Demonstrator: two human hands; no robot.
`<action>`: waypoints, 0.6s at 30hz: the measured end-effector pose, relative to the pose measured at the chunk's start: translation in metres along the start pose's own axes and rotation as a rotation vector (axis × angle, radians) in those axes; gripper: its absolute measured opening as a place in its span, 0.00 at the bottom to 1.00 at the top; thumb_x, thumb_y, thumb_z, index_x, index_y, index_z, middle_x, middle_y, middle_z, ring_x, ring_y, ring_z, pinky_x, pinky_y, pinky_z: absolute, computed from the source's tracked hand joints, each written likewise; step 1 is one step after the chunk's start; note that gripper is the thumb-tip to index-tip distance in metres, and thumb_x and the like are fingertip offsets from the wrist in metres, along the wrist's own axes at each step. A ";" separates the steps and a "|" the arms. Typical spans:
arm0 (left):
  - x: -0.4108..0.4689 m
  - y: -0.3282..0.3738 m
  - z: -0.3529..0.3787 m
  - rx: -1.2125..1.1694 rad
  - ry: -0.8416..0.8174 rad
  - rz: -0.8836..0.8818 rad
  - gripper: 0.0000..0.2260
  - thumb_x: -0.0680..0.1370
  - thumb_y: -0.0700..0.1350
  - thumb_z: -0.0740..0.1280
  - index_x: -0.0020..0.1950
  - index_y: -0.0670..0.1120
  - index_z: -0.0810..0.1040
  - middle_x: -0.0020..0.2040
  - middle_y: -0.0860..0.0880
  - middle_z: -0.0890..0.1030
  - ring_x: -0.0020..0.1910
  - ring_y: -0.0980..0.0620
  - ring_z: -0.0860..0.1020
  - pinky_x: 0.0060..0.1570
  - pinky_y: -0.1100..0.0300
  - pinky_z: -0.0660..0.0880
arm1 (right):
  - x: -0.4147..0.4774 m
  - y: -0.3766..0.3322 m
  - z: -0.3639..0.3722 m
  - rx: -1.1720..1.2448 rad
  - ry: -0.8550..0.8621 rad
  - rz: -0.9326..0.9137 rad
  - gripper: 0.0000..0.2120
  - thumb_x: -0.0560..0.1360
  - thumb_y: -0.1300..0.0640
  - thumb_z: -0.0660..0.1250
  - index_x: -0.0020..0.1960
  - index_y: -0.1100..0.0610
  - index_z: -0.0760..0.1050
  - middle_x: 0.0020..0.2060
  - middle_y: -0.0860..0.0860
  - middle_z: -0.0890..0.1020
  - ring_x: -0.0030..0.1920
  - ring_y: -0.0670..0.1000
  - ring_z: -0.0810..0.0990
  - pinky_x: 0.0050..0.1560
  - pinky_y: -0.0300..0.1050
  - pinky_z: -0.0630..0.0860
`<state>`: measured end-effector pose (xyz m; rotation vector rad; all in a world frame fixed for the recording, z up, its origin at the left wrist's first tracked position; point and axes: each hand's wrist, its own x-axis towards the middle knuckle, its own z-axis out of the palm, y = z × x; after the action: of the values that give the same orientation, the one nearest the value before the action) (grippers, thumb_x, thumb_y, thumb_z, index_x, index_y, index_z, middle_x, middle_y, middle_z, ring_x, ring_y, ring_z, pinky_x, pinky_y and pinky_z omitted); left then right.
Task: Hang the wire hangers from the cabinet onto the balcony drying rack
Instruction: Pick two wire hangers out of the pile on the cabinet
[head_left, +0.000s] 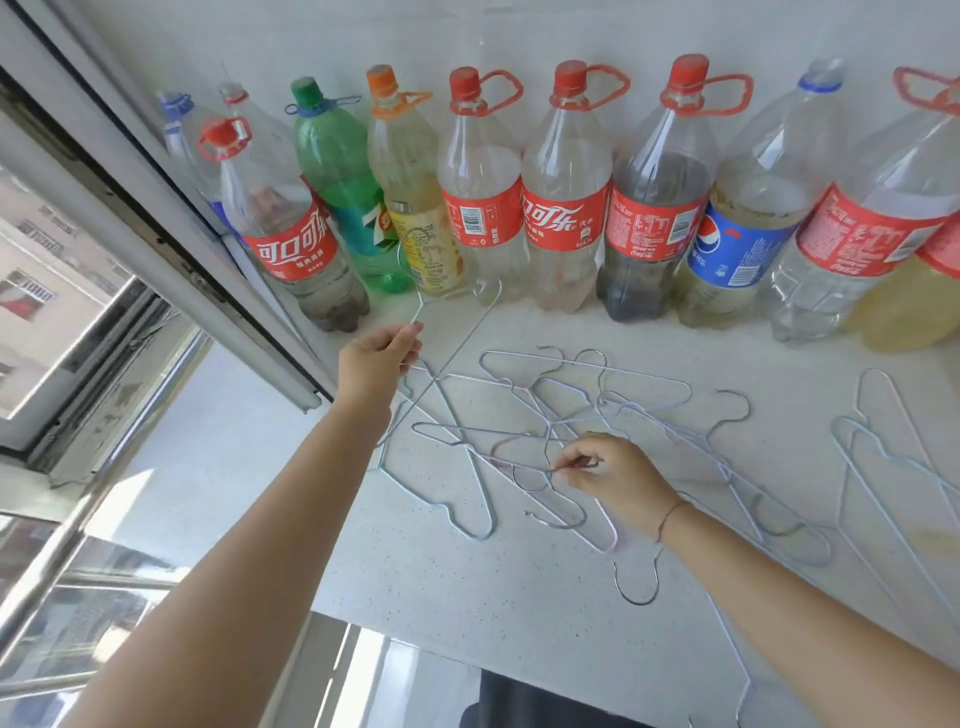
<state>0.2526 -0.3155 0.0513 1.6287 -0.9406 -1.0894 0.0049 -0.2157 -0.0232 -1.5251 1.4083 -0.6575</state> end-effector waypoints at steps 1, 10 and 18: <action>-0.008 0.006 -0.004 -0.015 0.019 0.014 0.04 0.77 0.43 0.67 0.46 0.44 0.81 0.35 0.50 0.77 0.32 0.57 0.73 0.34 0.69 0.70 | -0.002 -0.003 -0.005 0.071 0.009 0.009 0.09 0.69 0.63 0.71 0.39 0.49 0.78 0.37 0.42 0.81 0.38 0.36 0.77 0.44 0.25 0.69; -0.077 0.030 -0.038 -0.095 0.197 0.108 0.04 0.77 0.43 0.68 0.44 0.45 0.81 0.35 0.50 0.77 0.32 0.56 0.72 0.34 0.67 0.68 | -0.010 -0.014 -0.027 0.316 -0.063 -0.008 0.11 0.71 0.68 0.69 0.40 0.53 0.78 0.37 0.48 0.80 0.35 0.36 0.76 0.40 0.29 0.74; -0.122 0.000 -0.048 -0.066 0.293 0.066 0.05 0.76 0.42 0.68 0.42 0.44 0.81 0.35 0.49 0.76 0.34 0.55 0.72 0.40 0.64 0.70 | -0.021 0.010 0.025 -0.199 -0.286 -0.129 0.04 0.67 0.61 0.71 0.42 0.56 0.82 0.38 0.48 0.80 0.42 0.48 0.79 0.48 0.40 0.75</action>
<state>0.2595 -0.1894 0.0876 1.6372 -0.7510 -0.8014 0.0177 -0.1877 -0.0384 -1.7999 1.1921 -0.3637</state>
